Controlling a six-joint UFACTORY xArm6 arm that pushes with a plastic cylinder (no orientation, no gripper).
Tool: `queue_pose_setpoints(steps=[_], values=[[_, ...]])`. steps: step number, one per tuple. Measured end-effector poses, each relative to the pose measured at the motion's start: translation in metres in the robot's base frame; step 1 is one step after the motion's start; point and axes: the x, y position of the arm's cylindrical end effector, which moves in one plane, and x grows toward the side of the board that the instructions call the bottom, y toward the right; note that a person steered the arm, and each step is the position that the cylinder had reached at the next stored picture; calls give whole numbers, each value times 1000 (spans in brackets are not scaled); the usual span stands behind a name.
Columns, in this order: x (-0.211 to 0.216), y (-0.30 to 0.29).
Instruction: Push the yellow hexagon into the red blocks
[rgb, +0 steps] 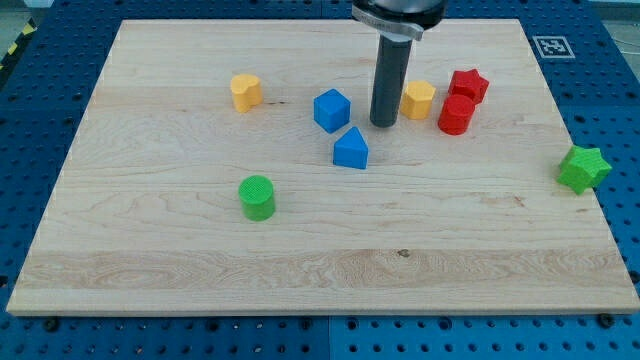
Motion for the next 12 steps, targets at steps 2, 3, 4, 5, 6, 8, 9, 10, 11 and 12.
queue_pose_setpoints(steps=[2, 3, 4, 5, 6, 8, 9, 10, 11, 12], values=[[-17, -3], [-17, -1], [-17, 10], [-17, 25], [-17, 39], [-18, 47], [-18, 47], [-18, 1], [-20, -44], [-20, -60]])
